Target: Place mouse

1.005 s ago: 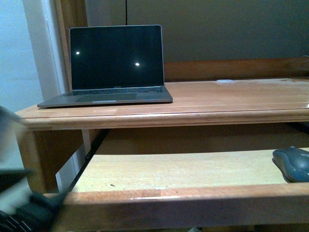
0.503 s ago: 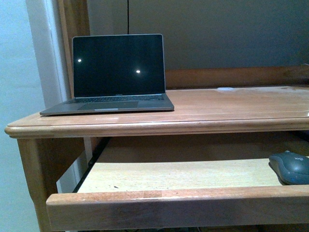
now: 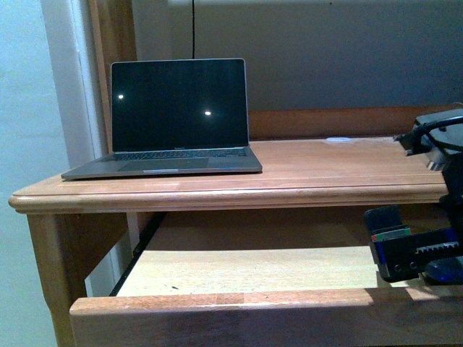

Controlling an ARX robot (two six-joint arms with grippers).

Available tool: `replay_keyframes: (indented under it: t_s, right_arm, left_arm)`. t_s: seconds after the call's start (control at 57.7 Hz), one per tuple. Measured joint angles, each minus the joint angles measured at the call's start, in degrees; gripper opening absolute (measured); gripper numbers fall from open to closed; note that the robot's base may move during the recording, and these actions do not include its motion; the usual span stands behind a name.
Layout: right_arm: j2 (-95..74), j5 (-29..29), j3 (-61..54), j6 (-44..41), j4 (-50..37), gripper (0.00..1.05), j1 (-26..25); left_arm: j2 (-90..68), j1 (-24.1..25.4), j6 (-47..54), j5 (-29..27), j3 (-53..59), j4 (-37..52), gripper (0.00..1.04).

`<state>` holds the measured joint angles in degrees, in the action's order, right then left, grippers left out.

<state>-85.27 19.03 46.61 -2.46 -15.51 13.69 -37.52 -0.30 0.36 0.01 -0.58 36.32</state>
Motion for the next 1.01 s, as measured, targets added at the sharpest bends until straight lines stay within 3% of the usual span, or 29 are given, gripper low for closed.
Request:
replay_keyframes:
  t_s: [0.277,0.555,0.867,1.005]
  right_arm:
    - [-4.94,5.6,5.42,-0.24,7.26,0.97,-1.49]
    - [-5.79,4.0,7.8,1.7,13.0,0.97,-3.02]
    - [-6.47,0.68,8.79,7.43,15.37,0.57,-3.89]
    - [-3.45,0.5,7.8,9.25,16.04,0.55,-4.61]
  left_arm:
    - [8.94,0.02,0.0,0.0,0.02,-8.13,0.03]
    - [15.45,0.04,0.0,0.0,0.02,-14.32,0.03]
    - [21.44,0.04,0.0,0.0,0.02,-20.17,0.03]
    - [23.78,0.04,0.0,-0.02,0.02,-22.53,0.03]
